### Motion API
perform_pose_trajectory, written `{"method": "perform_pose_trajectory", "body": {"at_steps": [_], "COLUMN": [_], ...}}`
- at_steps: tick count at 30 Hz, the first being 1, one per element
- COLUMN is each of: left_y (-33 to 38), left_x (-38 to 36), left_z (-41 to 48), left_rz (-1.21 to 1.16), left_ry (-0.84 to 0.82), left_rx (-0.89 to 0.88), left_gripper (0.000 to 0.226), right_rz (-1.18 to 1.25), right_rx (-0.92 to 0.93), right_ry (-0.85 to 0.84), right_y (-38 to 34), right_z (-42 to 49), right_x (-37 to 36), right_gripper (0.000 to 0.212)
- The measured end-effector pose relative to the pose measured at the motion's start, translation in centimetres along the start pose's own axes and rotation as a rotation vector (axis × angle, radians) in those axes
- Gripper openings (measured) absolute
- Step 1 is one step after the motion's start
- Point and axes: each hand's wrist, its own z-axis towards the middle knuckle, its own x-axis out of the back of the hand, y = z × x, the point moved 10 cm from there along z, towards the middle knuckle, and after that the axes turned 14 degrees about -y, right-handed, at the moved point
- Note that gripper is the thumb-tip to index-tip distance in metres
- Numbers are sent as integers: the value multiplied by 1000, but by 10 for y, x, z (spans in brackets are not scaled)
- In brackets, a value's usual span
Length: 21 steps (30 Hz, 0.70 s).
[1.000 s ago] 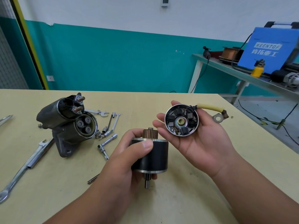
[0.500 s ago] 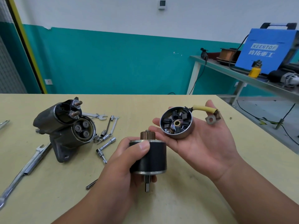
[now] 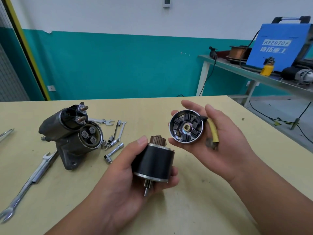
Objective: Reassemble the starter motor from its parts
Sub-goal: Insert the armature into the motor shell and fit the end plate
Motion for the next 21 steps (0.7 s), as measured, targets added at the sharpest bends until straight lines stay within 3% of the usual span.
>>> {"method": "perform_pose_trajectory", "body": {"at_steps": [2, 4, 9, 12, 21], "left_y": [-2, -3, -8, -8, -16], "left_x": [-5, -14, -23, -25, -19], "left_z": [-1, -2, -4, -5, 0], "left_rz": [14, -3, -90, -73, -24], "left_ry": [-20, -64, -143, -165, -182], "left_rx": [26, 51, 114, 131, 143], "left_gripper": [98, 104, 122, 116, 73], "right_rz": [-228, -486, -658, -683, -538], "right_rx": [45, 105, 181, 199, 180], "right_ry": [68, 79, -119, -228, -294], "right_y": [-7, -16, -20, -15, -1], "right_z": [-4, -8, -11, -15, -15], "right_x": [2, -2, -28, -43, -54], "right_gripper": [31, 32, 39, 42, 42]}}
